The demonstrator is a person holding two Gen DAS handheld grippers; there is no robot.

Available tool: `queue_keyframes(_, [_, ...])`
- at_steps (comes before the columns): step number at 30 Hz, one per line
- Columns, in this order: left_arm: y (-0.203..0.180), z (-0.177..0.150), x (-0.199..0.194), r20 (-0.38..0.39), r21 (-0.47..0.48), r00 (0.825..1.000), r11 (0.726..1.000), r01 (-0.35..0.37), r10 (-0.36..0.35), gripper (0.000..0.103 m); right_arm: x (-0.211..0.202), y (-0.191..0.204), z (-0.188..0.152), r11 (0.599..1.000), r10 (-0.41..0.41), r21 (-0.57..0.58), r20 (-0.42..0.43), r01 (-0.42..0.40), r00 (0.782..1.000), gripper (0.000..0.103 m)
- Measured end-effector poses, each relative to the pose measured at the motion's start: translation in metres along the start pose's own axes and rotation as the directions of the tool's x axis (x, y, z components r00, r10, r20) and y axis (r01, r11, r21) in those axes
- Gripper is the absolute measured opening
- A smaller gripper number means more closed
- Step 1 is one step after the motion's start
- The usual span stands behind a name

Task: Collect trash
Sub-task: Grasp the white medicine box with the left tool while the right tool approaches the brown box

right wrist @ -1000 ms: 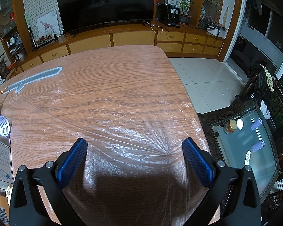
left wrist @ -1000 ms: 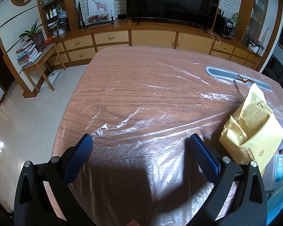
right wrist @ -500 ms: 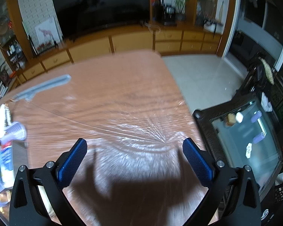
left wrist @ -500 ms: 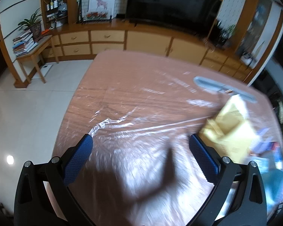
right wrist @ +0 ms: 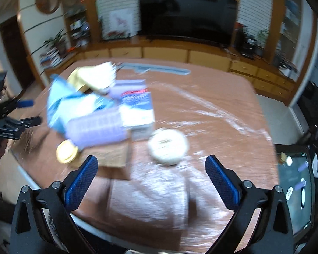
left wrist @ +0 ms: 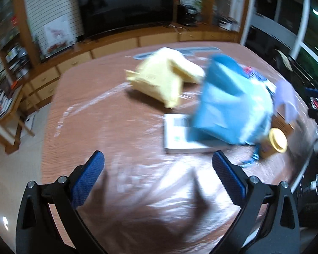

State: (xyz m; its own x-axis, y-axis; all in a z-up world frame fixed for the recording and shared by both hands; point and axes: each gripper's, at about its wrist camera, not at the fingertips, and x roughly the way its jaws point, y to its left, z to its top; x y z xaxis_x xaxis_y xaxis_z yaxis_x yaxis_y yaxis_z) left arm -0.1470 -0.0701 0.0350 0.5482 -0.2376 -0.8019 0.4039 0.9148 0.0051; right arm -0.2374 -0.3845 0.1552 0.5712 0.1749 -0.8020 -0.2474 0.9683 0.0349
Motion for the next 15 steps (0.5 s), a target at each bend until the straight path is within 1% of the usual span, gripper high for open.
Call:
queue_keyframes(2, [-0.012, 0.002, 0.006, -0.01, 0.012, 0.999, 0.999, 0.034, -0.034, 0.102, 0.009, 0.014, -0.004, 0.999, 0.032, 0.001, -0.015, -0.032, 0.999, 0.099])
queue_keyframes(5, [-0.023, 0.008, 0.011, -0.01, 0.028, 0.999, 0.998, 0.053, -0.053, 0.102, 0.017, 0.03, -0.004, 0.999, 0.035, -0.012, -0.015, -0.035, 0.999, 0.099])
queue_keyframes(8, [-0.029, 0.018, 0.027, -0.048, 0.044, 0.995, 0.995, 0.089, -0.087, 0.102, 0.022, 0.038, 0.0, 0.998, 0.06, -0.008, -0.013, -0.06, 0.998, 0.099])
queue_keyframes(12, [-0.038, 0.024, 0.036, -0.058, 0.072, 0.995, 0.994, 0.082, -0.078, 0.102, 0.029, 0.045, 0.003, 0.999, 0.04, -0.026, -0.018, -0.04, 0.999, 0.099])
queue_keyframes(15, [-0.045, 0.023, 0.039, -0.053, 0.081, 0.997, 0.994, 0.069, -0.065, 0.102, 0.035, 0.048, 0.004, 0.999, 0.048, -0.011, -0.018, -0.048, 0.999, 0.099])
